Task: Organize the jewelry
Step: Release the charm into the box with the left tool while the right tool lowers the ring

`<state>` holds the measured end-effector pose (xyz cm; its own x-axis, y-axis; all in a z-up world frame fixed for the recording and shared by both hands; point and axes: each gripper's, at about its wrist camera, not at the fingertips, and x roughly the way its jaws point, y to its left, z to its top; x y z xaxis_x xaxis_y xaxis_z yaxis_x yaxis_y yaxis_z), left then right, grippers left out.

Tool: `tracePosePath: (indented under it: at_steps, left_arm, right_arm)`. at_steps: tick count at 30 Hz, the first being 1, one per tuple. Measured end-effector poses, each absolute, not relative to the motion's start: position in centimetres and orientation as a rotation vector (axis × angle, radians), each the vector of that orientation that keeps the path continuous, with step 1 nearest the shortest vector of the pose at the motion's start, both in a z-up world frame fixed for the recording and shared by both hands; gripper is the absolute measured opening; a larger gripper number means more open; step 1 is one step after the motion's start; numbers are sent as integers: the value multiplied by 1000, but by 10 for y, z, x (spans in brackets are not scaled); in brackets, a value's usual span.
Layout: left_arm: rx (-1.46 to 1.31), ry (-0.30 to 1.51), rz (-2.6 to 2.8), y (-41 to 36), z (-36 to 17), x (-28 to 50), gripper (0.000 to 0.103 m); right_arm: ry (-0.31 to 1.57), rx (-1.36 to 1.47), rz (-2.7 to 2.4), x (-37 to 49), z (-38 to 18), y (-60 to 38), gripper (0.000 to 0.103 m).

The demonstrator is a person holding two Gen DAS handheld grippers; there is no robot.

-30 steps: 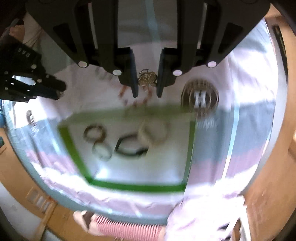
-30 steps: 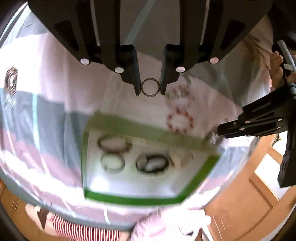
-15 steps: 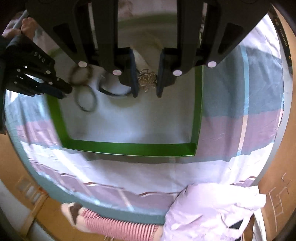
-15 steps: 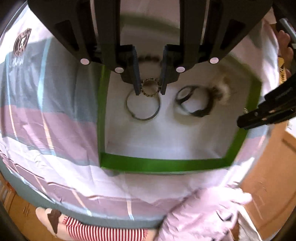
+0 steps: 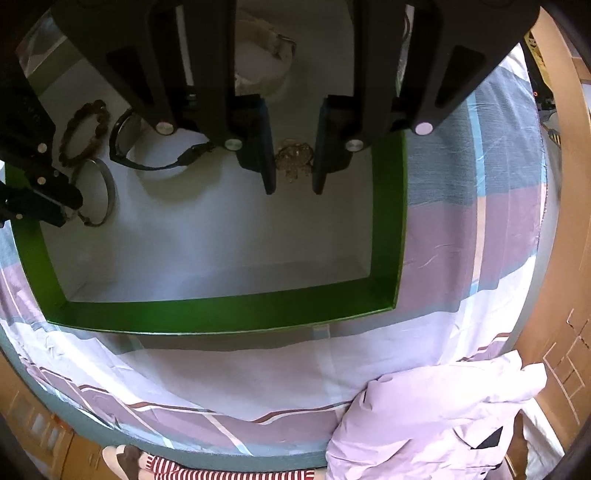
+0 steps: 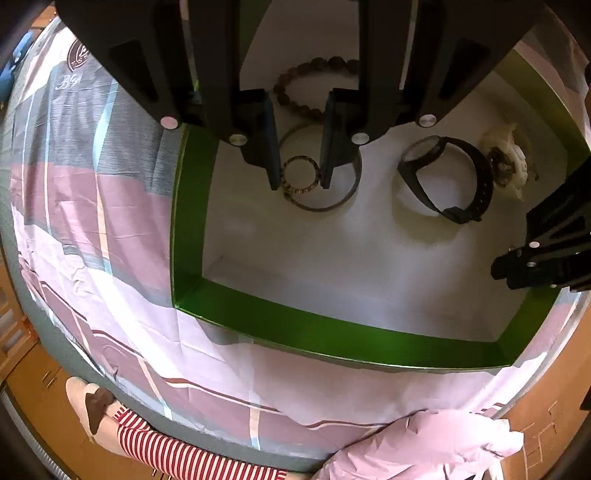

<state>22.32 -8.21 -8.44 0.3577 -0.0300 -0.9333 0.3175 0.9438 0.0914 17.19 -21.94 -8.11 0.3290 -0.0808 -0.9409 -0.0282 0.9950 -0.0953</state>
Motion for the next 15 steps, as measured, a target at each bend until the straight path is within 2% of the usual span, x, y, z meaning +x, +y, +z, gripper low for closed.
tracePosePath:
  at_steps: [7, 10, 13, 15]
  left_arm:
    - [264, 1190, -237, -82, -82, 220, 26]
    - [266, 1187, -245, -84, -83, 219, 31]
    - [273, 1182, -242, -86, -83, 217, 36]
    - [274, 1176, -239, -86, -82, 216, 47]
  right_arm:
    - [1231, -118, -45, 171, -82, -217, 21]
    - [1232, -123, -39, 171, -82, -215, 25]
    - [1235, -112, -40, 170, -82, -215, 25]
    - [1235, -117, -41, 169, -82, -215, 25]
